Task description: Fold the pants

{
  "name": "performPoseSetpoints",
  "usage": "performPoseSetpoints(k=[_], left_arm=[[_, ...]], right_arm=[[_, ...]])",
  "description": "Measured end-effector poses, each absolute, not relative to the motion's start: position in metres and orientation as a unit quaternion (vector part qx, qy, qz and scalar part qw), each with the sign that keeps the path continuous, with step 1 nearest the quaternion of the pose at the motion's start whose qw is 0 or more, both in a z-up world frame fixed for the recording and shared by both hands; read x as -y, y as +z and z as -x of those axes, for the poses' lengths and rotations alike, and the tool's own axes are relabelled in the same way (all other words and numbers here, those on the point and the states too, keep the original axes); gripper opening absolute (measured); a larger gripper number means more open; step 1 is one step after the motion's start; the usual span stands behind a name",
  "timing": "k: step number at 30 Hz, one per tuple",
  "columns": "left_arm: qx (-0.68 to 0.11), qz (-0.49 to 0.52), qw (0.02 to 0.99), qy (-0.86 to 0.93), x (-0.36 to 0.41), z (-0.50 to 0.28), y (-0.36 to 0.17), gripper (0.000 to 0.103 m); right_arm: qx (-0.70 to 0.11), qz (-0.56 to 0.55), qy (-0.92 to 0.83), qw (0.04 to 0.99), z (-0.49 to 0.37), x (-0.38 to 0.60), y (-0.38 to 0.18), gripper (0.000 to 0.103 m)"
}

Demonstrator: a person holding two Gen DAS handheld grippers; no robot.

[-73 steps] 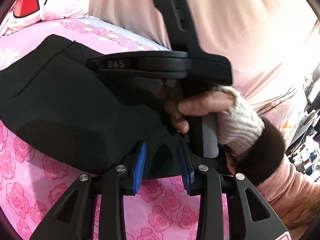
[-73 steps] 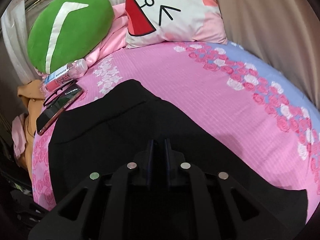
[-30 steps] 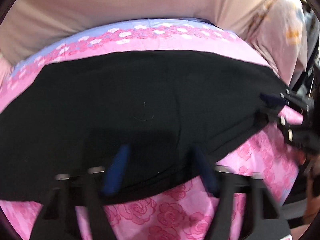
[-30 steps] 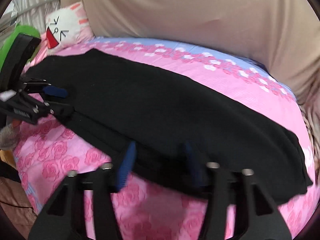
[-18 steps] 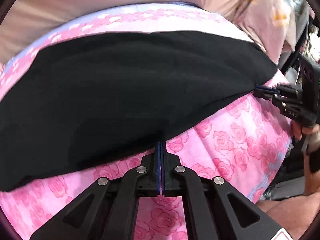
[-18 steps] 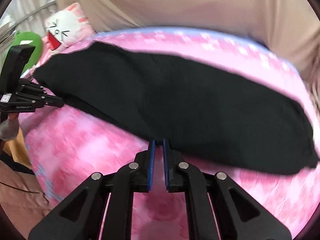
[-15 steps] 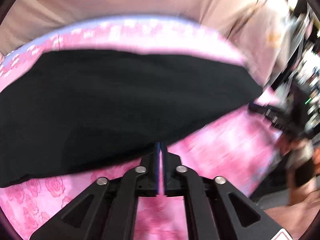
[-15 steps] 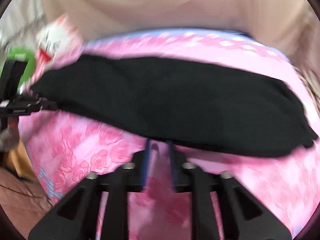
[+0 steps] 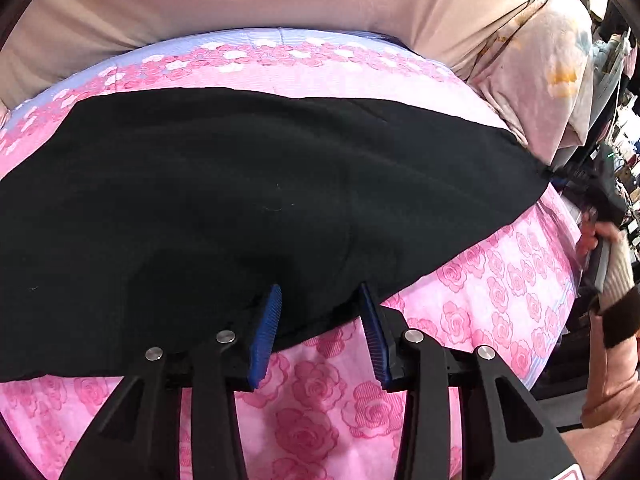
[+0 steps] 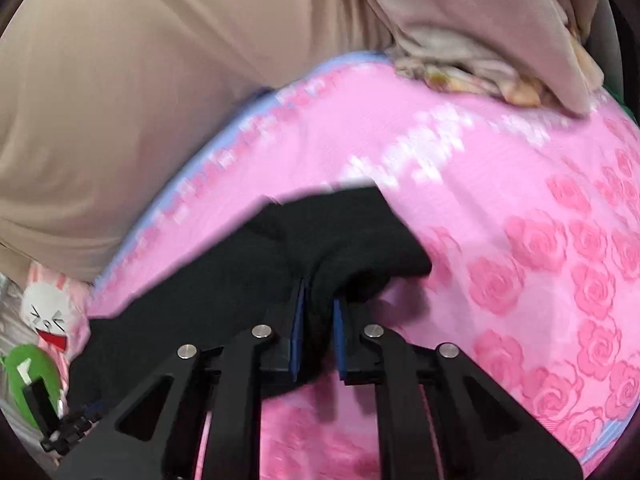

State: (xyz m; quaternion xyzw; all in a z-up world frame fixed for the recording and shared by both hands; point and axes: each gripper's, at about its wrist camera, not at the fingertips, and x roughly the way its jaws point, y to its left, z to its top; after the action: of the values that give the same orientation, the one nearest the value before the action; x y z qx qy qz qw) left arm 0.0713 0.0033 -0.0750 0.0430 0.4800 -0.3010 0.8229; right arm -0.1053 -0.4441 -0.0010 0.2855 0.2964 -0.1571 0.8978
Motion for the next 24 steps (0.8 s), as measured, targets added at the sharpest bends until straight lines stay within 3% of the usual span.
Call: performPoseSetpoints(k=[2, 5, 7, 8, 10, 11, 13, 15, 16, 18, 19, 21, 24], left_arm=[[-0.480, -0.045, 0.822, -0.302, -0.004, -0.070, -0.074, 0.038], [-0.476, -0.036, 0.823, -0.308, -0.006, -0.070, -0.074, 0.039], [-0.475, -0.025, 0.819, -0.321, -0.010, -0.069, -0.070, 0.047], [-0.470, -0.011, 0.816, -0.335, -0.012, -0.067, -0.064, 0.048], [-0.459, 0.005, 0.816, -0.352, -0.014, -0.064, -0.054, 0.051], [-0.446, 0.018, 0.819, -0.360, -0.016, -0.064, -0.044, 0.056], [-0.426, 0.037, 0.830, -0.358, -0.022, -0.067, -0.031, 0.082], [-0.410, 0.053, 0.845, -0.341, -0.028, -0.075, -0.023, 0.083], [-0.415, 0.056, 0.849, -0.323, -0.031, -0.083, -0.026, 0.083], [-0.435, 0.048, 0.848, -0.297, -0.032, -0.095, -0.040, 0.079], [-0.451, 0.037, 0.845, -0.285, -0.032, -0.100, -0.051, 0.065], [-0.491, 0.008, 0.832, -0.257, -0.030, -0.106, -0.080, 0.041], [-0.472, -0.001, 0.839, -0.271, -0.041, -0.093, -0.079, 0.041]], right_arm=[[-0.280, -0.302, -0.158, 0.898, 0.116, 0.451, 0.001, 0.013], [-0.320, -0.310, -0.212, 0.870, 0.122, 0.465, -0.024, 0.018], [-0.312, -0.362, -0.179, 0.860, 0.130, 0.472, -0.029, 0.024], [-0.295, -0.376, -0.164, 0.863, 0.136, 0.470, -0.026, 0.046], [-0.276, -0.391, -0.149, 0.865, 0.141, 0.467, -0.021, 0.070], [-0.278, -0.394, -0.143, 0.865, 0.138, 0.468, -0.022, 0.070], [-0.292, -0.396, -0.143, 0.858, 0.124, 0.471, -0.028, 0.070], [-0.317, -0.388, -0.158, 0.851, 0.110, 0.472, -0.036, 0.064], [-0.321, -0.374, -0.169, 0.854, 0.104, 0.469, -0.035, 0.051], [-0.322, -0.366, -0.167, 0.857, 0.096, 0.464, -0.033, 0.015], [-0.318, -0.359, -0.176, 0.860, 0.093, 0.461, -0.027, 0.010], [-0.294, -0.340, -0.181, 0.875, 0.091, 0.449, -0.006, 0.009], [-0.242, -0.271, -0.132, 0.922, 0.075, 0.390, 0.059, 0.009]])
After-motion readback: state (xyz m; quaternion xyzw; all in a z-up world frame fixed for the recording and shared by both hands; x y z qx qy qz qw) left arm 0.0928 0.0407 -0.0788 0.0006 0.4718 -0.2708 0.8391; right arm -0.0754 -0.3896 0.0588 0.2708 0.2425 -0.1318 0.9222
